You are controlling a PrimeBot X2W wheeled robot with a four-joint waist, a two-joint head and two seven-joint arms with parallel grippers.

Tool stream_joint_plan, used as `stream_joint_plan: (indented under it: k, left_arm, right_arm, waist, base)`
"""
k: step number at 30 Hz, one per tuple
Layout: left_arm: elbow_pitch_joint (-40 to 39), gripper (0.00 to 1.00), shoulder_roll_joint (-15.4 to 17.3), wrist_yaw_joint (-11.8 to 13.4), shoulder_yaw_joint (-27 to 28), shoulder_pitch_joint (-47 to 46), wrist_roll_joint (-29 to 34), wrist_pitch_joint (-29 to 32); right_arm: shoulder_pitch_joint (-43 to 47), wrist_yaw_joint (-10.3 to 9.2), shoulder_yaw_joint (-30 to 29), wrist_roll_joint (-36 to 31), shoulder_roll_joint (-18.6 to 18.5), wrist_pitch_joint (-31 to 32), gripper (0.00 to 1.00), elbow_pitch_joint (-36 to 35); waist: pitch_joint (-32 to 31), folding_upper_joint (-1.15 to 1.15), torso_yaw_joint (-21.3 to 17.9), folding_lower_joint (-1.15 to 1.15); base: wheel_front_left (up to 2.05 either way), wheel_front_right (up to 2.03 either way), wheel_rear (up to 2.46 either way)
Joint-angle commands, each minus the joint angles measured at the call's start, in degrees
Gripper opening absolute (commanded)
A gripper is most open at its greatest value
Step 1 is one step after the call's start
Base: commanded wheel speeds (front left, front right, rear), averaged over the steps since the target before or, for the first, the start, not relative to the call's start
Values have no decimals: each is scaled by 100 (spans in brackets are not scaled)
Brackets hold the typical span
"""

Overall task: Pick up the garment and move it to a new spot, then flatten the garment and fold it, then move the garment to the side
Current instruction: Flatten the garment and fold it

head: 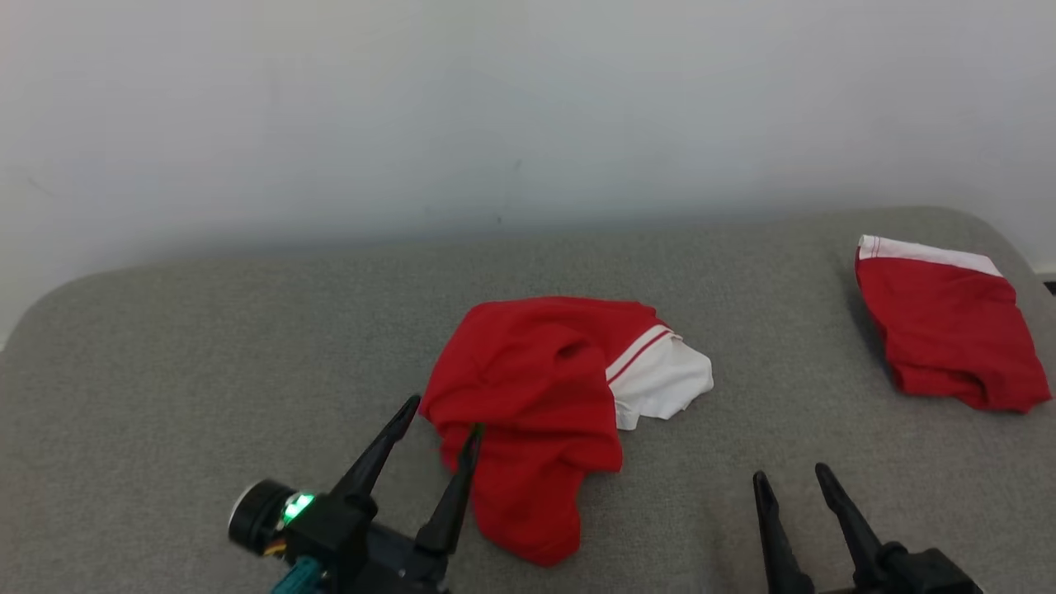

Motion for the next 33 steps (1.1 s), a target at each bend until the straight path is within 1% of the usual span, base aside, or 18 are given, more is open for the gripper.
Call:
stream_joint_plan:
  k: [1, 6, 11, 14, 19, 23, 24, 29, 33]
  left_arm:
    - [132, 100, -6, -42, -144, -324, 2, -22]
    - [887, 100, -8, -109, -693, -1368, -96, 41]
    - [1618, 100, -10, -126, -1219, -2445, -382, 645]
    - [1886, 100, -11, -115, -1535, -3112, -603, 965]
    - [2319, 100, -12, 17, -2081, -4081, -1118, 1458]
    - [2615, 100, -12, 242, -2588, -4670, -1707, 1678]
    - [2615, 100, -12, 242, -2588, -4670, -1707, 1678]
    - [2953, 100, -8, 724, -3364, -5183, -2050, 1762]
    - [3321, 100, -4, 1049, -3960, -5419, -2330, 2126]
  right_arm:
    - [-130, -6, -41, -63, -25, -9, 100, -81]
    - [-343, -6, -143, -82, 10, -8, 100, -200]
    - [-528, -6, -161, -109, 51, -8, 100, -229]
    - [-640, -6, -156, -118, 68, -8, 100, -251]
    - [-798, -6, -127, -136, 102, -8, 100, -253]
    - [-911, -6, -71, -122, 130, -8, 100, -224]
    - [-911, -6, -71, -122, 130, -8, 100, -224]
    - [-1039, -6, 10, -67, 178, -8, 100, -191]
    - [-1097, -6, 89, -47, 221, -8, 100, -181]
  waist:
    - [543, -1, -370, -1]
    - [1017, -1, -621, -1]
    - [1366, -1, -835, -1]
    - [1576, -1, -961, -1]
    - [1947, -1, -1178, -1]
    - [2194, -1, -1351, -1]
    - [2194, -1, -1351, -1]
    - [2411, -1, -1574, -1]
    - [2524, -1, -1687, -1]
  base:
    - [0, 0, 0]
    - [0, 0, 0]
    - [0, 0, 0]
    - [0, 0, 0]
    - [0, 0, 0]
    - [0, 0, 0]
    - [0, 0, 0]
    - [0, 0, 0]
    - [0, 0, 0]
